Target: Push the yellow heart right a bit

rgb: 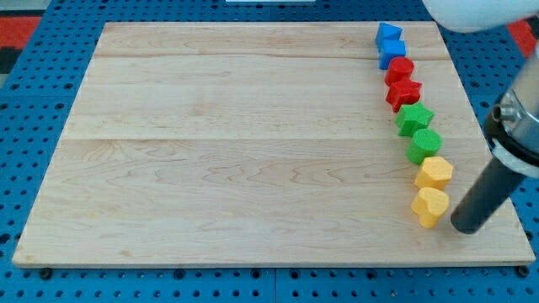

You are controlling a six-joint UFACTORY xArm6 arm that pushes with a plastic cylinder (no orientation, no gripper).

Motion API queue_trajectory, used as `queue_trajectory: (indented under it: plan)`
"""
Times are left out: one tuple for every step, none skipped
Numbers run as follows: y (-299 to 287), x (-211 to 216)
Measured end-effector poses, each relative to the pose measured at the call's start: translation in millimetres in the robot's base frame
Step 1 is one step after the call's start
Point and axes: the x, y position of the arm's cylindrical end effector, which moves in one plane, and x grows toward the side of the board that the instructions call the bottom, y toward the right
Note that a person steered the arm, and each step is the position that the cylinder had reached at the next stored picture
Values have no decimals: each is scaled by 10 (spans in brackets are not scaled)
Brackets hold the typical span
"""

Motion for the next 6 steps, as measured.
queue_trajectory:
  plan:
    - [-7,326]
    - [-172,326]
    - [-384,326]
    - [-616,235]
    - [-644,-56]
    - [-644,-237]
